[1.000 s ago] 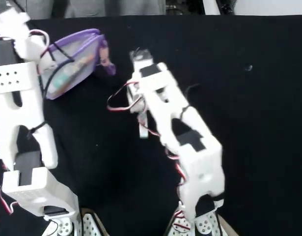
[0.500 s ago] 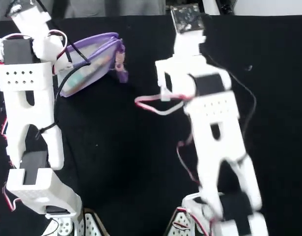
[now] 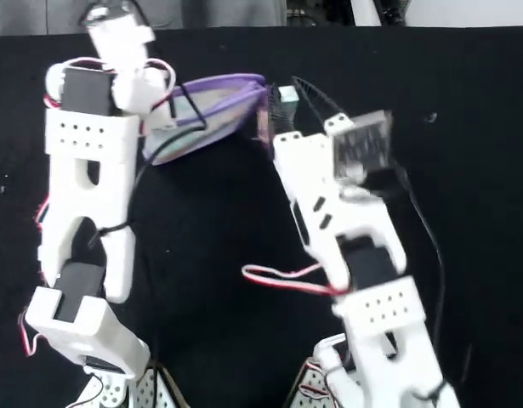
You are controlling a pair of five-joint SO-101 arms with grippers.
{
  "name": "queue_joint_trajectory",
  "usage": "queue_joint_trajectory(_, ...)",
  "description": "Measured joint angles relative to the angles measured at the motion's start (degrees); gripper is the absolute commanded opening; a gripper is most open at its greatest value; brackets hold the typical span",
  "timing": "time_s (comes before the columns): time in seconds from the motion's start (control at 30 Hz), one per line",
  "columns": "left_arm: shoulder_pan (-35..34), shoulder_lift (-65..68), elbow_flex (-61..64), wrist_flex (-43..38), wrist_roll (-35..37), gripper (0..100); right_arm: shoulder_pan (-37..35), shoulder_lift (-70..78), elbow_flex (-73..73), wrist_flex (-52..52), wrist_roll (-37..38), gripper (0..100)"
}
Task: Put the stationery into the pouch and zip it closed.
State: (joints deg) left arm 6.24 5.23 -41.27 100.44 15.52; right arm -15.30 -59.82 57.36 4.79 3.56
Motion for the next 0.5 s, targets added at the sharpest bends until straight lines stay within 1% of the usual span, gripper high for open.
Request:
queue_joint_trajectory(0.13,3.69,0.0,0.0,-0.09,-0.53,3,-0.09,-7.38,5.1,-5.71,0.44,1.1)
queue_joint_trajectory(0.27,5.71,0.0,0.0,-0.09,-0.53,3,-0.35,-12.4,6.42,-8.97,0.53,1.1)
queue_joint_trajectory(0.43,7.12,0.0,0.44,-0.09,-0.53,3,-4.13,-14.51,7.91,-15.12,0.53,1.1)
queue_joint_trajectory(0.5,7.38,0.0,0.44,-0.09,-0.53,3,-6.86,-14.51,9.85,-18.64,0.53,1.1)
